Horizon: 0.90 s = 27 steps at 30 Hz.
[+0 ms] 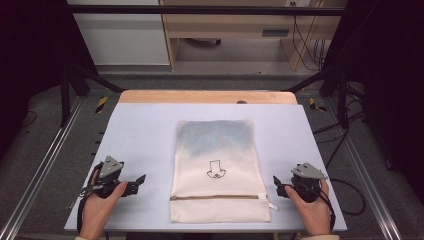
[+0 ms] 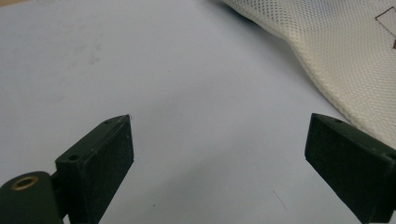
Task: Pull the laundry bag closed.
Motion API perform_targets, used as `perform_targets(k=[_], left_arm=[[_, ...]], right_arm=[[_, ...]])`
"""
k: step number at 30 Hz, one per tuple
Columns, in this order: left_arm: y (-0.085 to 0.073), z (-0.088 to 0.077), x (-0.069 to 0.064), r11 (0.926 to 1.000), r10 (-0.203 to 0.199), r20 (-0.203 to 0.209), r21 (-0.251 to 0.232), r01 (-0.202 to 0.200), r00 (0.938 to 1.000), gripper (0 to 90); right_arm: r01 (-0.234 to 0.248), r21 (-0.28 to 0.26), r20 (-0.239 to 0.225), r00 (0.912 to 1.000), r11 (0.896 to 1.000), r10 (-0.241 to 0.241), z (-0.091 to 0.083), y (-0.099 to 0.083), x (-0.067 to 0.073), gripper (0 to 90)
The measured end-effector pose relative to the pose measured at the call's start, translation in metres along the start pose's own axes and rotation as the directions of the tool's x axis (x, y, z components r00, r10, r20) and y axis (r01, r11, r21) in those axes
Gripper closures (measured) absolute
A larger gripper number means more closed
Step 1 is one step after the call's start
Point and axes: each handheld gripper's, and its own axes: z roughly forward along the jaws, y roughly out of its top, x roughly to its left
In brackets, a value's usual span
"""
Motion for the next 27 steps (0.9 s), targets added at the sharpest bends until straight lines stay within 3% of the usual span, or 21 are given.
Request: perform_targets(k=[4,7,9,13,17,20,21,27], left_arm=[[-0.004,-0.007,-0.004,1.0000,0.008,-0.001,0.000,-0.008,1.0000,7.6],[-0.004,-0.008,-0.008,0.9995,-0.005,-0.019,-0.030,0.005,0.9998,5.8],[-0.004,-0.006,-0.011,0.9993,-0.001,-0.027,-0.037,0.000,0.9996,5.5],[-0.003,-0.005,-0.014,0.9989,-0.002,-0.030,-0.048,0.000,0.9996,5.5],[-0.003,-0.004,-0.014,0.9996,0.004,-0.039,-0.028,-0.005,0.9992,5.5],[-0.004,-0.003,-0.011,0.9998,-0.010,-0.042,-0.020,0.009,0.9991,5.5],[-0.004,-0.003,-0.010,0.9997,-0.012,-0.043,-0.023,0.011,0.9990,5.5],[-0.005,-0.002,-0.008,0.9998,-0.016,-0.037,-0.010,0.016,0.9992,5.5]], right_arm=[[0.000,0.000,-0.020,0.9998,1.000,0.000,-0.003,0.001,0.005,8.2],[0.014,0.000,-0.033,0.9993,1.000,-0.014,-0.005,0.005,0.009,10.4],[0.041,0.024,-0.078,0.9962,0.999,-0.039,-0.006,0.008,0.018,13.2],[0.086,0.039,-0.121,0.9894,0.996,-0.081,-0.004,0.016,0.031,14.4],[0.154,0.057,-0.189,0.9719,0.986,-0.140,-0.001,0.028,0.051,15.9],[0.236,0.074,-0.250,0.9451,0.969,-0.211,0.002,0.041,0.071,16.3],[0.236,0.074,-0.250,0.9451,0.969,-0.211,0.002,0.041,0.071,16.3],[0.297,0.080,-0.313,0.9137,0.951,-0.259,0.007,0.060,0.090,17.3]])
